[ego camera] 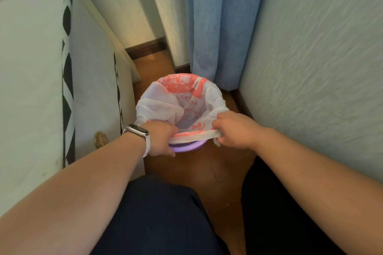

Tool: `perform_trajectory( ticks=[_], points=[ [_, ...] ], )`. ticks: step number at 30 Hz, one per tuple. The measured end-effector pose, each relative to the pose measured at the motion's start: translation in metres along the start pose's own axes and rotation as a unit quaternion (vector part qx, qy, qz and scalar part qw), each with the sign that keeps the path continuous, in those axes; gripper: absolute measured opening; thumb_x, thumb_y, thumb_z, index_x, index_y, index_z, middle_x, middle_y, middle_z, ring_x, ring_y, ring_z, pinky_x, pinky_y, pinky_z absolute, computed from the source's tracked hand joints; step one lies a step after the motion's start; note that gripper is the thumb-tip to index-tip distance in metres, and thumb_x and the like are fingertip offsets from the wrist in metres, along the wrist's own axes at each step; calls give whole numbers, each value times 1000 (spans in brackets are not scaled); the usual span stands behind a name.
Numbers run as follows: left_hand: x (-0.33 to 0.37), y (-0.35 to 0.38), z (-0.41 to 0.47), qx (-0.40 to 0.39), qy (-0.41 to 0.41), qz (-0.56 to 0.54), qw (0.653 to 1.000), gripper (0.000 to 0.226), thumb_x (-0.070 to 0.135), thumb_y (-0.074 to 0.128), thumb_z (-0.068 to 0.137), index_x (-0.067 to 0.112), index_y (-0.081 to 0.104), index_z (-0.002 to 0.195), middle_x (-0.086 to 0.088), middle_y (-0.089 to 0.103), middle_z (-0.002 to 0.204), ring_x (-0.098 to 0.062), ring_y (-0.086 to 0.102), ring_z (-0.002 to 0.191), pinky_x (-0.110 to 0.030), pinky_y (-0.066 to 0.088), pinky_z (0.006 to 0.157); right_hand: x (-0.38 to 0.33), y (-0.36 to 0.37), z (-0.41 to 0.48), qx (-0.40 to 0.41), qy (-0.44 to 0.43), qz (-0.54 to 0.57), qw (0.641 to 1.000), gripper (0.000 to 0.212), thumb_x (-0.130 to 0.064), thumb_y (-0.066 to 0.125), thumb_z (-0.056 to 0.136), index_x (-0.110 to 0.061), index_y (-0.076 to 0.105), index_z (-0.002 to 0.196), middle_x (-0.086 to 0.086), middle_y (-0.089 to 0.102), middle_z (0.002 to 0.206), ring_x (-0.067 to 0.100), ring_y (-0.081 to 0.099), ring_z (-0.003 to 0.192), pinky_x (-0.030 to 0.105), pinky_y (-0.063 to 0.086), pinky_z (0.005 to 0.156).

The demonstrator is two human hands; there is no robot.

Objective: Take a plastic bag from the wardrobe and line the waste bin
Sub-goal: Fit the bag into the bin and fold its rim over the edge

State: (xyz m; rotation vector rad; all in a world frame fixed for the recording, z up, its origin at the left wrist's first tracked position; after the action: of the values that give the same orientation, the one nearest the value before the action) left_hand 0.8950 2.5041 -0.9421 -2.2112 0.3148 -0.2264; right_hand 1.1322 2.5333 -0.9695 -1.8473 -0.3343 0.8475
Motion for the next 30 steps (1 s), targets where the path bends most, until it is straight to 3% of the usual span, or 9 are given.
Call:
perform_trajectory(
  ticks=[4,8,12,15,18,22,26,30],
  points=[
    [-4,-2,5,55,21,39,998,35,52,65,83,32,59,112,9,59,95,-14,55,83,-34,53,79,4,3,9,21,8,-8,1000,15,-31,58,81,-24,63,94,-11,38,80,20,51,83,35,41,60],
    [-10,-10,17,161,19,62,985,33,48,59,88,26,60,113,-1,62,108,-25,57,100,-36,46,83,14,3,19,53,14,-1,998,15,-28,56,84,-25,66,95,-9,43,79,22,55,82,29,31,55],
    [-15,-18,25,267,-28,21,963,24,37,61,89,18,64,104,-7,66,100,-31,61,91,-37,46,75,25,-4,31,112,19,-3,994,28,-27,60,83,-25,69,108,-1,59,90,24,56,88,36,47,65],
    [-24,-18,26,314,-66,-30,947,15,27,65,86,13,66,93,-8,68,92,-33,60,84,-39,50,69,32,-6,40,139,19,-10,990,23,-24,61,82,-19,70,102,3,62,89,29,56,88,39,48,67],
    [-29,-9,23,332,-83,-73,937,13,18,67,87,8,71,93,-9,69,97,-31,59,93,-42,53,75,36,-4,46,143,16,2,990,14,-23,61,84,-18,70,94,1,61,87,26,56,85,33,42,64],
    [-36,7,21,362,-116,-109,918,16,19,72,87,8,74,98,-11,63,109,-30,58,98,-37,53,80,37,-3,49,134,20,16,991,14,-26,59,86,-20,71,91,0,63,92,22,55,87,34,45,70],
    [-38,20,25,308,-81,-170,932,19,20,66,92,17,74,108,-2,70,110,-24,63,101,-28,44,83,40,-1,49,125,24,12,992,16,-27,58,87,-20,72,92,0,64,94,22,56,91,34,48,72],
    [-38,19,33,302,-118,-215,921,24,41,65,90,23,72,105,7,67,101,-14,62,93,-28,48,78,44,5,53,128,21,0,992,15,-27,61,86,-21,74,90,-1,63,94,23,56,90,29,39,64]
  ],
)
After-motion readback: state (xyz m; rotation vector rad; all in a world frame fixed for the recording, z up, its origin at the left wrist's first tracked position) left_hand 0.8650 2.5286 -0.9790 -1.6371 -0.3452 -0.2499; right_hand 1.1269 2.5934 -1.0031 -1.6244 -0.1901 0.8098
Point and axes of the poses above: each hand's wrist, its own z-axis towards the middle knuckle, its own y-axis out of the palm, x = y × z, the point moved 2 cm from there along z, towards the middle knuckle
